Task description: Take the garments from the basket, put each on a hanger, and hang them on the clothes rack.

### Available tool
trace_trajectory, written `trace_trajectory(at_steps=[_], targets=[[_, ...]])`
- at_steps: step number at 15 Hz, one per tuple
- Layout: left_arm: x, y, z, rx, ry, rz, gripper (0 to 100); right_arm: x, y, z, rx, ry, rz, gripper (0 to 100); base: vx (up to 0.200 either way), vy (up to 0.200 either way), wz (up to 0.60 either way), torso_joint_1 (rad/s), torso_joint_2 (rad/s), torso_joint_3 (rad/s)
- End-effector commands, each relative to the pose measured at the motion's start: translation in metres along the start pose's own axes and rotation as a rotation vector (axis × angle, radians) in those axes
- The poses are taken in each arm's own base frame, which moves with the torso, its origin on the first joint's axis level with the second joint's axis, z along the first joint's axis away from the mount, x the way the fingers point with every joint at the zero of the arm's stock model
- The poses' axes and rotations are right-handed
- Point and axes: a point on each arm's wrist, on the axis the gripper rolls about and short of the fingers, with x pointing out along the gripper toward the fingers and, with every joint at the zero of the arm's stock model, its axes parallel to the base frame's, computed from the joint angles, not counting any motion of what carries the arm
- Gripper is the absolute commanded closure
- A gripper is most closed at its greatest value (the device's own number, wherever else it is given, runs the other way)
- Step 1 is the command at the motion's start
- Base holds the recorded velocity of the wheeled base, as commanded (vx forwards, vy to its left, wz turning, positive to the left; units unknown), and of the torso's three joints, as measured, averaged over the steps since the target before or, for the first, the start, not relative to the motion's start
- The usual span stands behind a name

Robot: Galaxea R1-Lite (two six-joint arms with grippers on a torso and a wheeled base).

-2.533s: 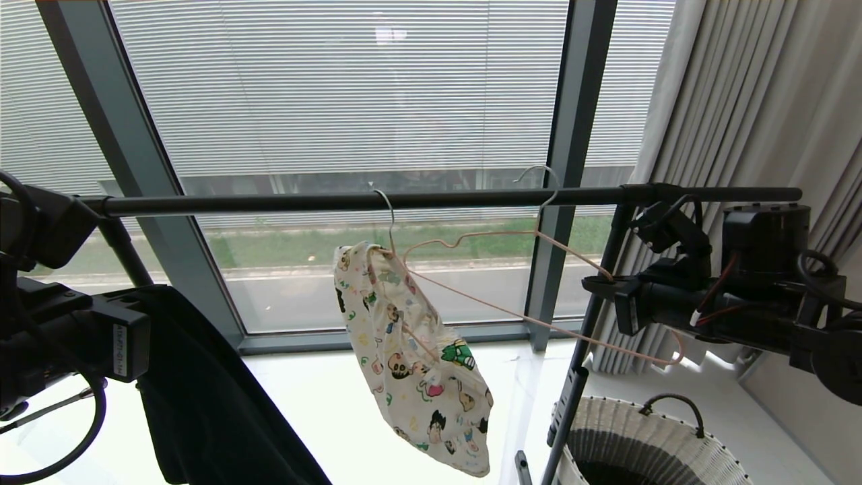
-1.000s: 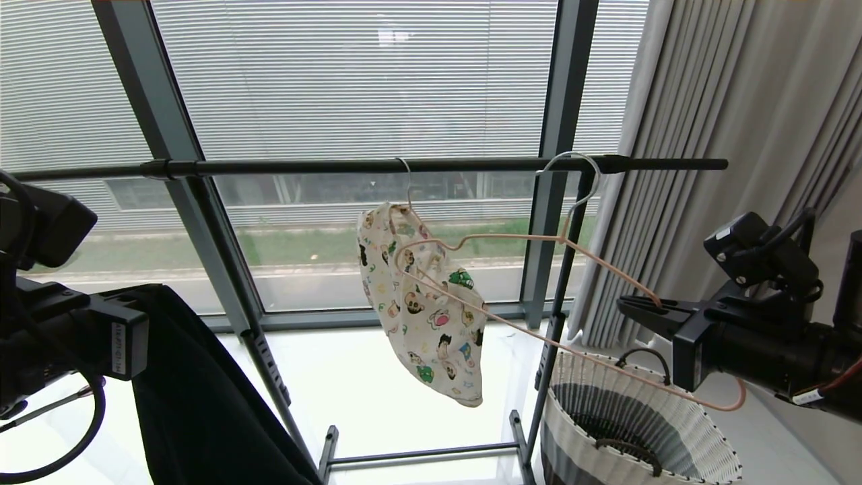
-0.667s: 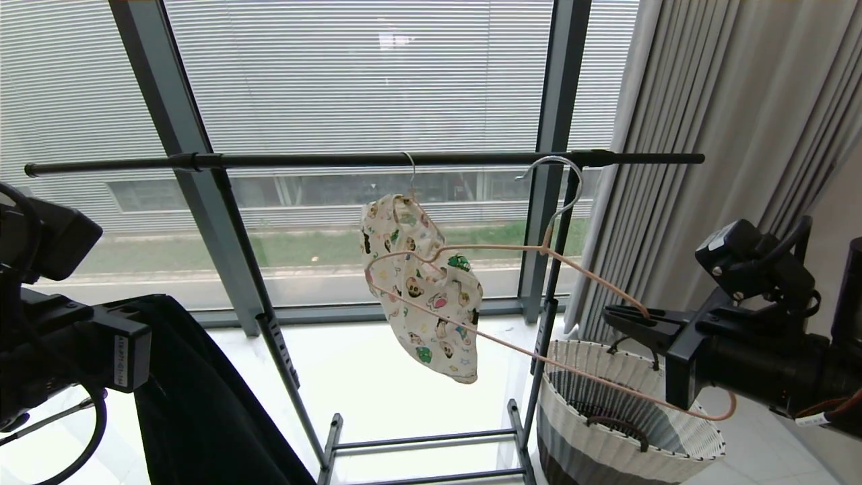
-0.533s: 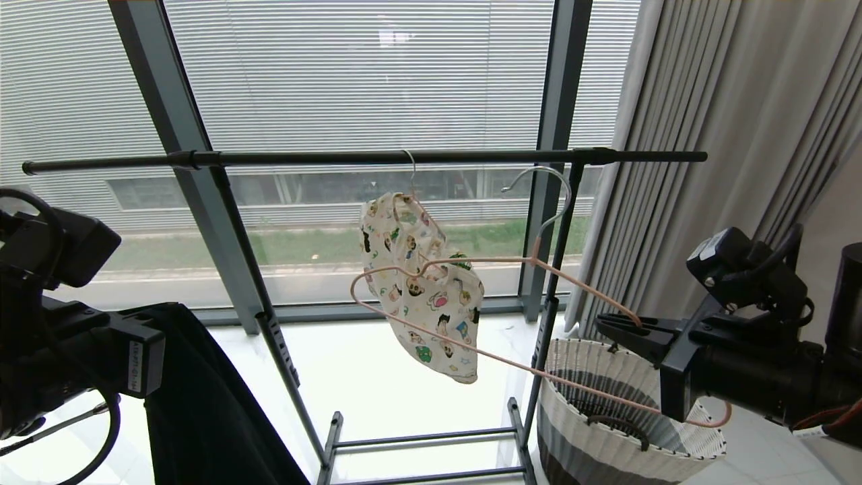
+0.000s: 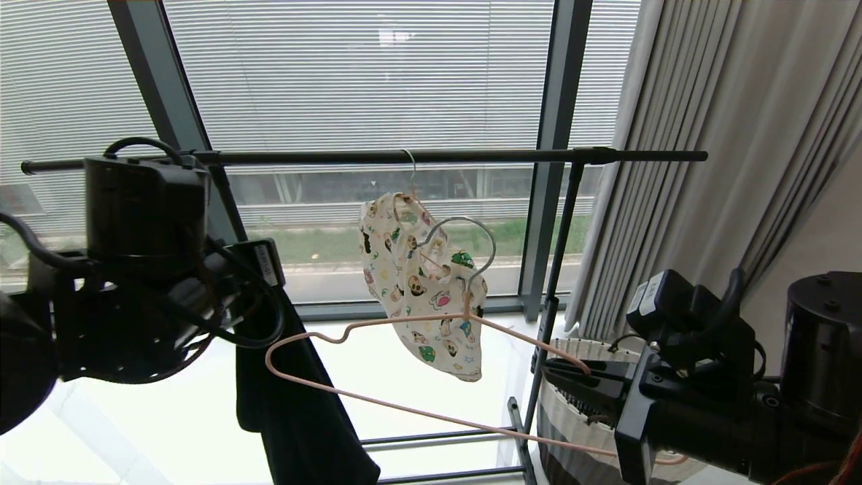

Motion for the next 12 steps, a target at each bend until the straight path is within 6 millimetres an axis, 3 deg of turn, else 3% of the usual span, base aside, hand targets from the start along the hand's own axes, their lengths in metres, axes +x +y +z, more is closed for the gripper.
trace_trajectory(at_steps=[1, 5, 12], targets=[[0.023, -0.029, -0.008, 0.029, 0.037, -0.009, 100, 0.01, 0.001, -0.001, 0.006, 0.019, 0.002, 100, 0.0, 0.0, 0.0, 0.0, 0.0, 0.0], [0.022, -0.028, -0.005, 0.026, 0.029, -0.008, 100, 0.019, -0.004, 0.003, 0.097, 0.017, -0.121, 100, 0.0, 0.0, 0.0, 0.0, 0.0, 0.0], [0.023, -0.033, 0.0, 0.016, 0.009, 0.001, 100, 0.026, -0.013, 0.014, 0.106, -0.013, -0.15, 100, 0.0, 0.0, 0.0, 0.0, 0.0, 0.0]])
